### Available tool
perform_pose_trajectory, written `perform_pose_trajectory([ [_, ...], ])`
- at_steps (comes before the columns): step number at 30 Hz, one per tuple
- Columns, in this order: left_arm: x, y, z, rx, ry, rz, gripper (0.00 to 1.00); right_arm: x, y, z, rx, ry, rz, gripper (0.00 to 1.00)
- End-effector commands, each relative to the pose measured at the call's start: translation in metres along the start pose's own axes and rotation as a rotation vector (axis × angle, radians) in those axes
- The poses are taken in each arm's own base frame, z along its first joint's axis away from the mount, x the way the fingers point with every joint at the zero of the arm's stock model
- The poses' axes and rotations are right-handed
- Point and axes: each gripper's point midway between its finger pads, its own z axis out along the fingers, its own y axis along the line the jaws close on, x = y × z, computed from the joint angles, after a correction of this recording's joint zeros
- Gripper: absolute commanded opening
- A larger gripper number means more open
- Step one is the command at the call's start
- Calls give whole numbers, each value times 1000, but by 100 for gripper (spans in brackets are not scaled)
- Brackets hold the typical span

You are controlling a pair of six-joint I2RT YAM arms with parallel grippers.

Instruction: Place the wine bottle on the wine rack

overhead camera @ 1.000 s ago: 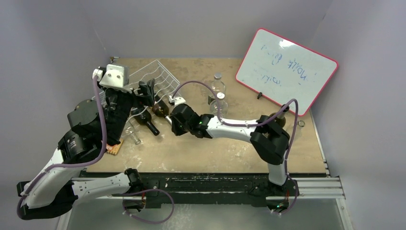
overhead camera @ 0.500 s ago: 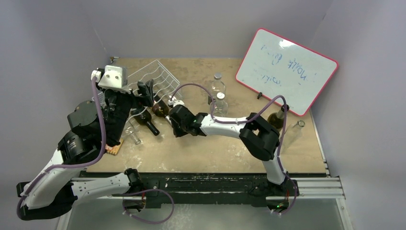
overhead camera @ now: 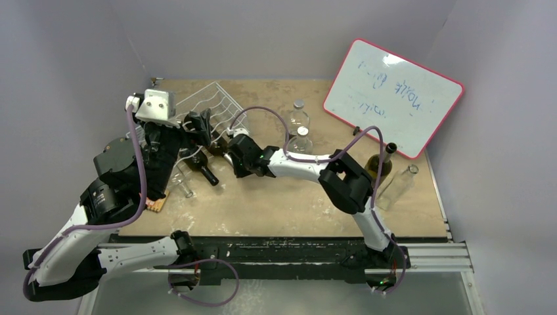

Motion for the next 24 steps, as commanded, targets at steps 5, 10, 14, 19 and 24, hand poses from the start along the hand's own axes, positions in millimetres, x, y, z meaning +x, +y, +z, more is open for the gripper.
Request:
perform_pose_trajectory([
  [5, -3, 2, 0, -17, -12, -27, 88, -48, 7, -9, -50, -112, -5, 21],
  [10, -1, 0, 1, -17, -7, -23, 88, -63, 12, -27, -79, -153, -16, 28],
  [14, -1, 1, 1, -18, -6, -22, 88, -65, 8, -49, -75, -168, -10, 37],
  [19, 1, 1, 1, -19, -4, -22, 88, -56, -18, -70, 16, -175, 20, 52],
  [24, 1, 1, 1, -20, -4, -22, 88, -45, -55, -72, 132, -123, 72, 43],
])
